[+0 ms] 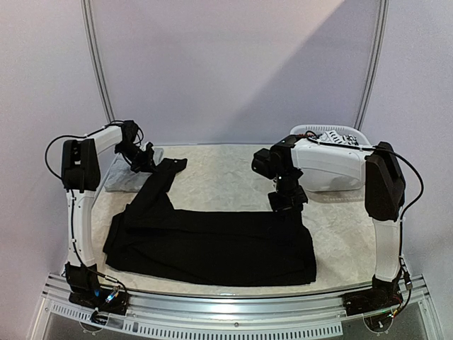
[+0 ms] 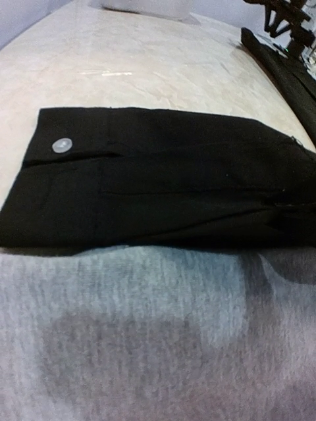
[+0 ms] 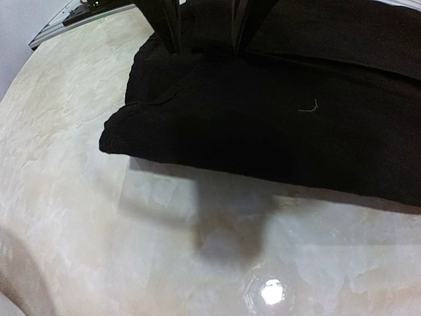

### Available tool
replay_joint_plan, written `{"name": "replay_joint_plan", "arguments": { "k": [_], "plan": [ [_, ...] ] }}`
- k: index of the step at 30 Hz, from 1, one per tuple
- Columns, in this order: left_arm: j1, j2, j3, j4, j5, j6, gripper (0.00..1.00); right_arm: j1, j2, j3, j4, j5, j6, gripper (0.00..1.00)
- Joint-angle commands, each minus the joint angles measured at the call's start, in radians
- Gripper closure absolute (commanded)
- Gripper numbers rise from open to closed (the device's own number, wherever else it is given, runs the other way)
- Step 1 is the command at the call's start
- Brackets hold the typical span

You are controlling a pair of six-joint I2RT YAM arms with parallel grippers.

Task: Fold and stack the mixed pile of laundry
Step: Adjust the rectangle-folded shirt at the center of the board.

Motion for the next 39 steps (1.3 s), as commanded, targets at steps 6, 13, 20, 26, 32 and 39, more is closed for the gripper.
{"name": "replay_joint_plan", "arguments": {
  "k": [6,13,20,26,32,39],
  "plan": [
    [-0.091,-0.263,-0.122,0.04,0.01,0.076,1.0,0.002,-0.05,0.06,-0.025,0.06,0.04,0.74],
    [-0.238,-0.517,-0.409,0.058,-0.02,0.187,1.0,-0.009,-0.073,0.099,-0.018,0.12,0.119,0.73],
    [-0.509,-0.683,-0.645,0.01,-0.102,0.333,0.81,-0.043,-0.171,-0.003,0.089,0.147,0.243,0.73],
    [-0.61,-0.745,-0.689,0.001,-0.149,0.372,0.33,-0.083,-0.254,-0.077,0.194,0.106,0.288,0.72],
    [-0.565,-0.832,-0.705,0.083,-0.317,0.27,0.04,-0.082,-0.194,0.022,0.245,0.023,0.208,0.7],
    [-0.423,-0.613,-0.585,0.042,-0.109,0.192,0.37,-0.066,-0.115,0.089,0.254,-0.002,0.18,0.68]
  ]
}}
